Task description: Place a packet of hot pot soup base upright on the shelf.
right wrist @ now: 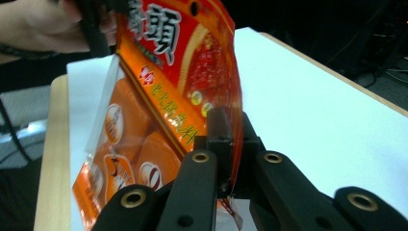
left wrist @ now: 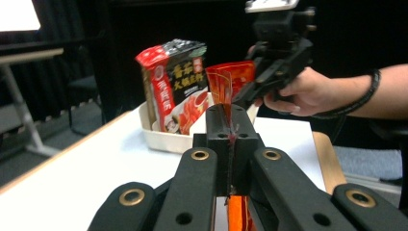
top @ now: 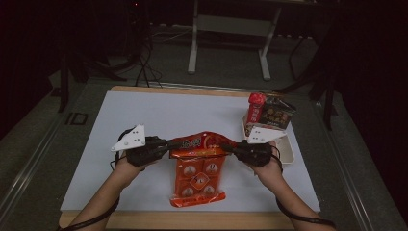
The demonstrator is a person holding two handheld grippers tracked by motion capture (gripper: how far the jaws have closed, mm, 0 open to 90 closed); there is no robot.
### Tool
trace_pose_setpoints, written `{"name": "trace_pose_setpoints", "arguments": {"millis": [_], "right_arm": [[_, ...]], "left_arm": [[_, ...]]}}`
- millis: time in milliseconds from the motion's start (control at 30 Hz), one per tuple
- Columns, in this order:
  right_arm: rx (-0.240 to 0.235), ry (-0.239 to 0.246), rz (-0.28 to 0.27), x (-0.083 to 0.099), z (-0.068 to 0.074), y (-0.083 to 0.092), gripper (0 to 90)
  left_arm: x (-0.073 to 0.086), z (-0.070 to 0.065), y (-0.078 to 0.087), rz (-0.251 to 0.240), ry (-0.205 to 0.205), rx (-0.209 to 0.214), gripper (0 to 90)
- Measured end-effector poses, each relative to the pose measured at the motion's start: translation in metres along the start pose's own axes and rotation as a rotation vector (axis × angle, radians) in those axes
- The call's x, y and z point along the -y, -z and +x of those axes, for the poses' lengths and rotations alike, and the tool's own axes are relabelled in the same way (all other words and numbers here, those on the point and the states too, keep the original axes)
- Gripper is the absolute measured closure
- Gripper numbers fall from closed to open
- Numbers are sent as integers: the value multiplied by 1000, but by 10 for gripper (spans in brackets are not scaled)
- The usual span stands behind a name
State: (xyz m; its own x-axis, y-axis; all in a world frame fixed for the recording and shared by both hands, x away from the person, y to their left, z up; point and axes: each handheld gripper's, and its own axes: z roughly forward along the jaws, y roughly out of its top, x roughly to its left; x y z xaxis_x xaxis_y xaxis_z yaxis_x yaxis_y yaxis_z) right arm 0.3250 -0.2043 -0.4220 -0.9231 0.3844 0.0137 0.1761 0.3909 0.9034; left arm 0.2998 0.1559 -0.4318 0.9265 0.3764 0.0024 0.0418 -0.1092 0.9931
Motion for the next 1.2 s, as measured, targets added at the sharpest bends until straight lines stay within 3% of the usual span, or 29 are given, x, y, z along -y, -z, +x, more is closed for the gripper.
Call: {"name": "trace_pose_setpoints", "arguments": {"millis": [100, 200, 433, 567, 900, 1033, 1100, 1167, 1200], "right_arm": [[-45, -5, -15, -3, 1, 6, 900], [-59, 10, -28, -7, 5, 11, 900], [-125, 29, -68, -25, 18, 27, 900], [-112, 63, -89, -37, 24, 33, 900], [-47, 110, -117, -64, 22, 51, 900], [-37, 114, -137, -72, 21, 60, 900], [-33, 119, -143, -75, 20, 64, 900], [-20, 128, -148, -79, 19, 69, 900], [-16, 123, -155, -80, 18, 71, 900]], "left_arm": [[-2, 1, 1, 17, 39, -19, 900], [-5, 1, 2, 22, 57, -31, 900], [-19, 1, 8, -30, 57, -24, 900], [-28, 2, 9, -54, 49, -25, 900], [-50, 1, 4, -100, 28, -40, 887], [-59, 0, 4, -122, 33, -56, 780], [-61, -1, 6, -122, 50, -73, 619], [-62, -4, 8, -115, 43, -96, 563], [-62, -5, 9, -106, 51, -120, 452]]}}
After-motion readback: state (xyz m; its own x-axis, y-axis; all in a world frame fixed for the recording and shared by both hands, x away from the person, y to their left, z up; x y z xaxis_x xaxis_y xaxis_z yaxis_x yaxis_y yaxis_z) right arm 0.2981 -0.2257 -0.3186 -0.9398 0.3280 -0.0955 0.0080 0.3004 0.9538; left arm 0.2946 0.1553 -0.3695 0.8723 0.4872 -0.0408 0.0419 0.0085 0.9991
